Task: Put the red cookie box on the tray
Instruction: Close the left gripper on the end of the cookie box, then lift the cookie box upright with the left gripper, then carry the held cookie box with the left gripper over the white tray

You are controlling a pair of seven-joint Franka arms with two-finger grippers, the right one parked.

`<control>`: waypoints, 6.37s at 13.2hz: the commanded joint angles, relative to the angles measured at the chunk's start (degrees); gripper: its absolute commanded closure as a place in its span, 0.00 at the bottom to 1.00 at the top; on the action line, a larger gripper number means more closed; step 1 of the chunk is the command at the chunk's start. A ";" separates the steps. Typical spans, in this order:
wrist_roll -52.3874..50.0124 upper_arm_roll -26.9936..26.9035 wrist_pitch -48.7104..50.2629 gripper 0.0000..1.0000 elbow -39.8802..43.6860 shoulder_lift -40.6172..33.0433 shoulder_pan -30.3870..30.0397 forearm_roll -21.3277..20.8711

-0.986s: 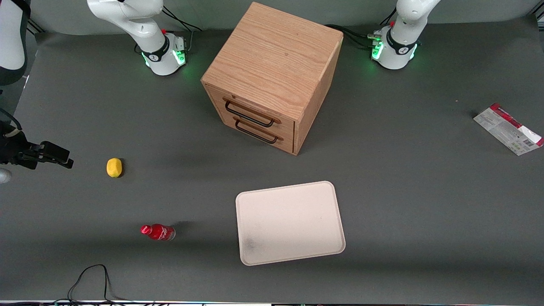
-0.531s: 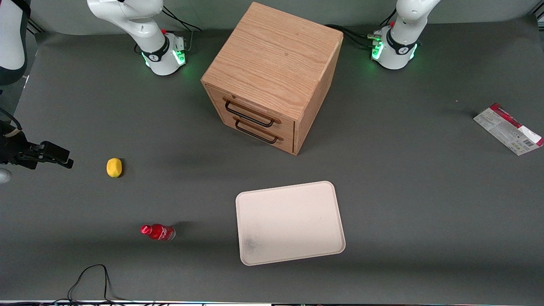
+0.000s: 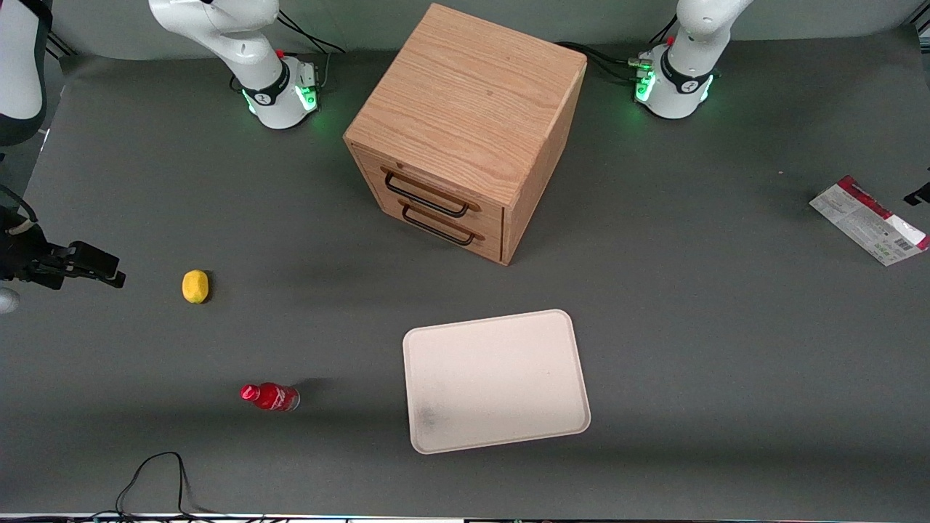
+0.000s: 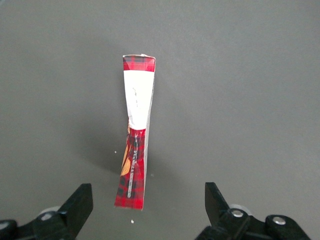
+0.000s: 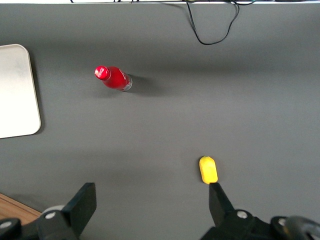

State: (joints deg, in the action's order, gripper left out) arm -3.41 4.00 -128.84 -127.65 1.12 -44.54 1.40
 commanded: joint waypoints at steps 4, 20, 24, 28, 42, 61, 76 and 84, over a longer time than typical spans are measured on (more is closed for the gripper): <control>-0.02 -0.48 -11.59 0.00 -3.21 5.55 0.51 0.54; 5.52 -1.10 -18.22 0.56 -3.75 13.56 -0.28 -0.08; 5.08 -1.10 -17.68 1.00 -3.74 12.86 -0.28 -0.08; 5.17 -1.10 -15.67 1.00 -3.31 11.37 0.15 -0.25; 17.28 0.04 27.73 1.00 18.38 -7.18 9.63 -6.76; 4.16 5.85 39.54 1.00 37.64 -0.52 42.76 -0.88; -32.87 5.23 36.73 1.00 75.35 35.52 67.56 -7.19; -34.91 5.14 29.18 1.00 73.08 40.80 67.83 -8.96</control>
State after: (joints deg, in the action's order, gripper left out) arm -36.98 9.51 -97.67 -55.06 40.10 22.58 -6.35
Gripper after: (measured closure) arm 0.960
